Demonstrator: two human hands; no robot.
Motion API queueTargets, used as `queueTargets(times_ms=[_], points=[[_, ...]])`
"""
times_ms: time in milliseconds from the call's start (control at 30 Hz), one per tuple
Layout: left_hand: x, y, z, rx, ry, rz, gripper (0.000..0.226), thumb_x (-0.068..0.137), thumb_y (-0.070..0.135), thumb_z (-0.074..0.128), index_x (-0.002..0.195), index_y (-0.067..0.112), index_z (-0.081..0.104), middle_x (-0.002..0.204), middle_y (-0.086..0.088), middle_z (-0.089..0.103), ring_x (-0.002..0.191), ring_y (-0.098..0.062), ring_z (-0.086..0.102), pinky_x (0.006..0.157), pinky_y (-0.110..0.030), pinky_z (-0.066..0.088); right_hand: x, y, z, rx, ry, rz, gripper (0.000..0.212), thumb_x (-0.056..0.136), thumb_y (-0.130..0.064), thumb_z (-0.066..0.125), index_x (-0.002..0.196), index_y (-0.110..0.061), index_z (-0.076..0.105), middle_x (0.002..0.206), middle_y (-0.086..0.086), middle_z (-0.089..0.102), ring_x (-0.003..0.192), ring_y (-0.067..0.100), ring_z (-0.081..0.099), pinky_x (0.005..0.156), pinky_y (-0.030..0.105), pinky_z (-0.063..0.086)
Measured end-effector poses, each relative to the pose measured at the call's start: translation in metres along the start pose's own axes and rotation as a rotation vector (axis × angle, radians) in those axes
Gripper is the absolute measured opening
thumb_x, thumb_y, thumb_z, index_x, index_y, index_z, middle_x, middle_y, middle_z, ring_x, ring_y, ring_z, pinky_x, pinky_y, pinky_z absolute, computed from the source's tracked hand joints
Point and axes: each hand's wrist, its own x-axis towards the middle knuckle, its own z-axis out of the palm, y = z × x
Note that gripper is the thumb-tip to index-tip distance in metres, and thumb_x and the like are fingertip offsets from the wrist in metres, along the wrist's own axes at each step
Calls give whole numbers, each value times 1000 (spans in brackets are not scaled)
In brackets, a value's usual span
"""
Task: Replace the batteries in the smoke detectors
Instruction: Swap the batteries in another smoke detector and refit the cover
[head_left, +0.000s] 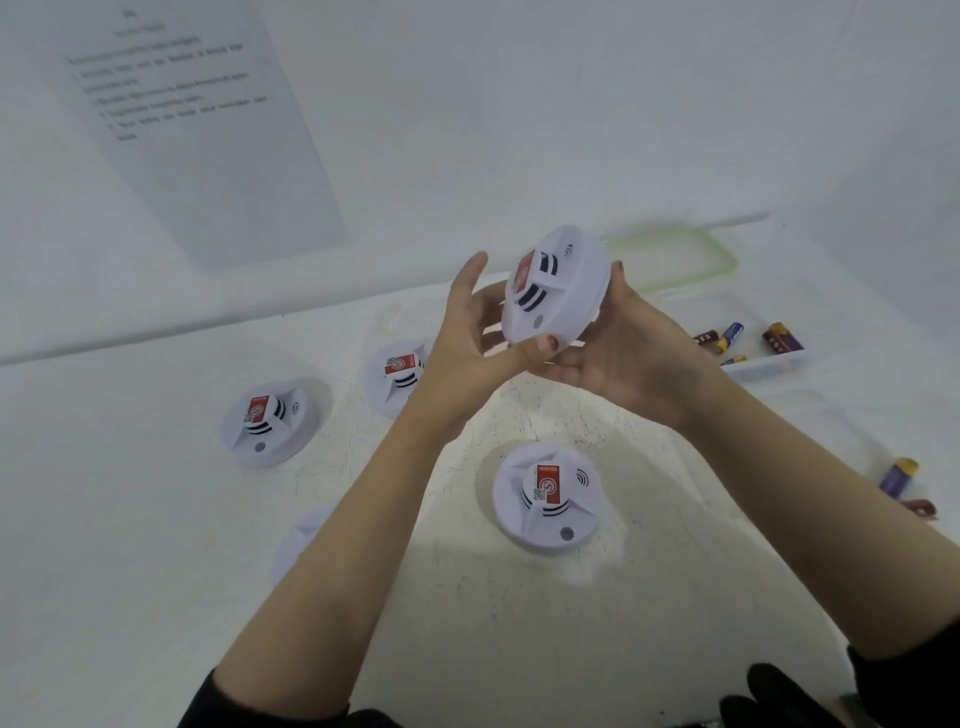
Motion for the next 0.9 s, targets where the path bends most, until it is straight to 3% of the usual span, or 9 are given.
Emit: queueTargets(times_ms=[100, 200, 333, 500, 600, 800, 900], points=[[-9, 5, -1, 131, 26, 71, 104, 58, 53, 74, 147, 32, 24, 132, 22, 50, 125, 5, 46, 107, -23, 37, -5, -4, 9, -17, 2, -80, 63, 86, -47, 47, 144, -24, 34, 135, 11, 54, 114, 33, 59, 90, 43, 52], [-17, 9, -3, 185, 32, 149, 103, 62, 49, 76, 149, 25, 28, 144, 10, 46, 129, 1, 45, 105, -20, 39, -10, -2, 10, -198, 34, -120, 46, 93, -34, 47, 137, -38, 36, 118, 8, 63, 99, 31, 59, 87, 43, 47], [-21, 14, -13, 274, -7, 221, 103, 61, 42, 83, 148, 24, 30, 144, 6, 48, 129, -7, 48, 105, -23, 42, -19, 7, 12, -433, 107, -170, 49, 89, -33, 55, 134, -42, 38, 94, 5, 68, 80, 19, 59, 77, 35, 44], [-37, 7, -18, 377, -59, 224, 96, 59, 23, 88, 143, 17, 42, 138, 8, 53, 126, -5, 51, 99, -15, 43, -37, 12, 20, -547, 300, -293, 45, 83, -23, 68, 124, -35, 53, 106, 4, 65, 91, 17, 64, 66, 25, 53], [-54, -2, -14, 363, -59, 182, 96, 61, 23, 89, 143, 23, 40, 140, 14, 51, 127, -1, 49, 99, -13, 41, -50, 20, 28, -567, 354, -313, 39, 86, -14, 65, 118, -35, 57, 108, 4, 63, 85, 12, 66, 59, 23, 54], [-82, -14, -7, 292, -133, 46, 113, 53, 12, 95, 145, 32, 33, 137, 25, 46, 124, 13, 44, 92, -5, 41, -69, 41, 35, -595, 268, -252, 29, 87, -8, 61, 112, -23, 64, 109, -3, 66, 89, 14, 67, 64, 27, 56], [-91, -16, -6, 228, -126, 12, 106, 50, 13, 91, 138, 36, 36, 126, 29, 53, 119, 9, 50, 87, -10, 46, -74, 45, 38, -590, 199, -216, 28, 89, -9, 60, 114, -20, 66, 116, -8, 66, 97, 14, 67, 73, 31, 57]])
